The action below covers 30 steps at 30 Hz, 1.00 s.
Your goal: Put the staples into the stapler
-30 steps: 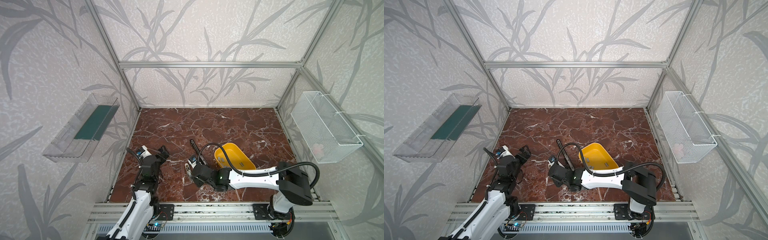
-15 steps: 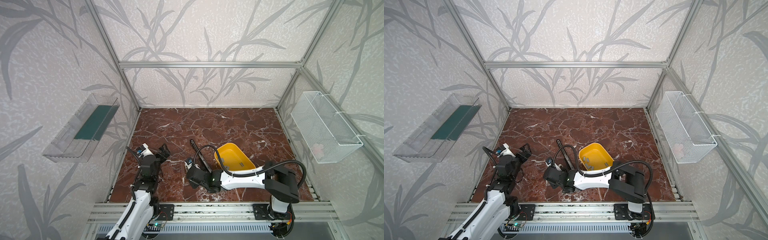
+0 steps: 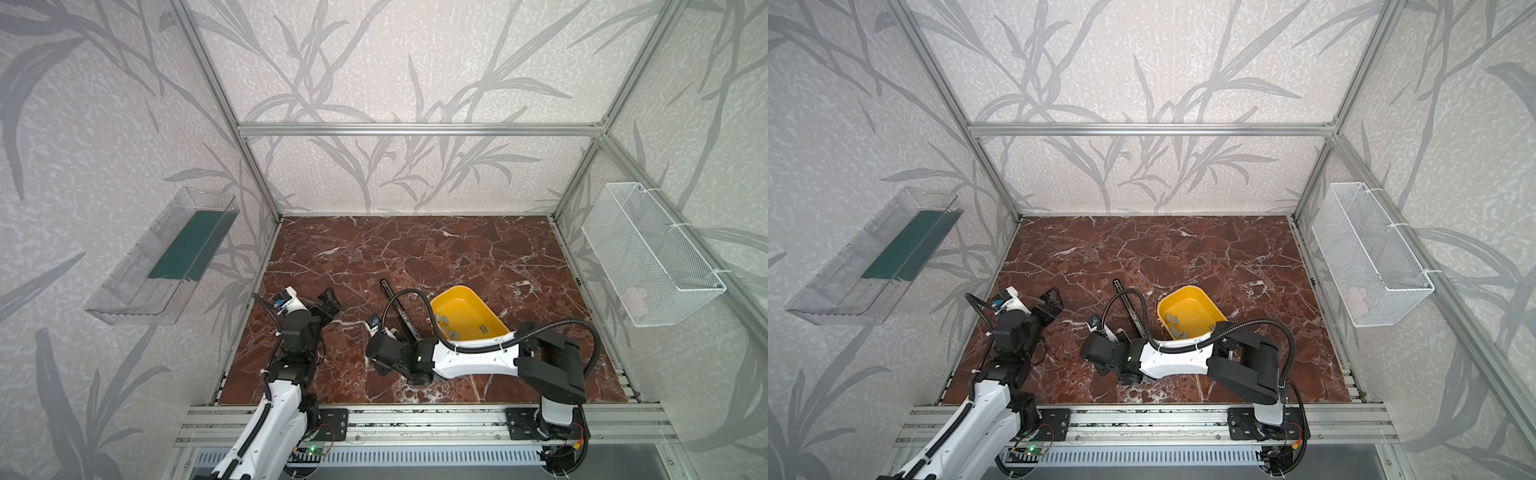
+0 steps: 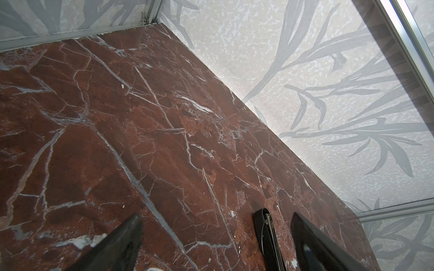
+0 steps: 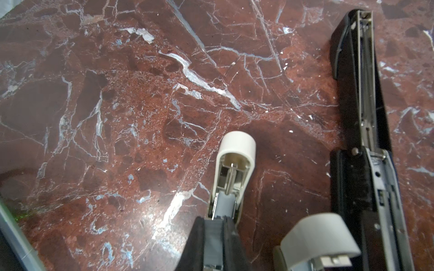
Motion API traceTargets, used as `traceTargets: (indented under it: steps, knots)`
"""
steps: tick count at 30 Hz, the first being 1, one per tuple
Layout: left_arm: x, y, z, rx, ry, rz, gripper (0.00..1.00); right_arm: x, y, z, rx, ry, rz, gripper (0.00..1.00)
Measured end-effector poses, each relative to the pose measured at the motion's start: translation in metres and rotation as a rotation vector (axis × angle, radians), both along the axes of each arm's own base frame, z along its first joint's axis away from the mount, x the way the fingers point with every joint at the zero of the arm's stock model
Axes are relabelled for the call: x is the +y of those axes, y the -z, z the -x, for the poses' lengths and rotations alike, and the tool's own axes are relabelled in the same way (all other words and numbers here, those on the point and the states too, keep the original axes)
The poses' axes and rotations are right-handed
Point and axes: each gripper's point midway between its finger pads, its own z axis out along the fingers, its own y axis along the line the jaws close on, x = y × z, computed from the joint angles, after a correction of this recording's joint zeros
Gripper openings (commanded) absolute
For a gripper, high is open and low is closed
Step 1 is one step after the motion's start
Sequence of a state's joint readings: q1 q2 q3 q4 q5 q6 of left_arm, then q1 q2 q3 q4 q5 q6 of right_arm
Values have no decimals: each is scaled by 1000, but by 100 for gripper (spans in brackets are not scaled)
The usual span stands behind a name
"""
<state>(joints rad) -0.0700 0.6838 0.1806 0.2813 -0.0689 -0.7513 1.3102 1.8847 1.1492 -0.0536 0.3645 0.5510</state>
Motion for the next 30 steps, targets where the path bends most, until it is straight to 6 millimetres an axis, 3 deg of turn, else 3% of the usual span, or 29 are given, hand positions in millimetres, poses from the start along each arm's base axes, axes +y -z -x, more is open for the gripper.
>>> traceTargets:
  steps: [30]
  knots:
    - [0,-1,0,-2,0,0,98,-2,19,0,30,33,18,14]
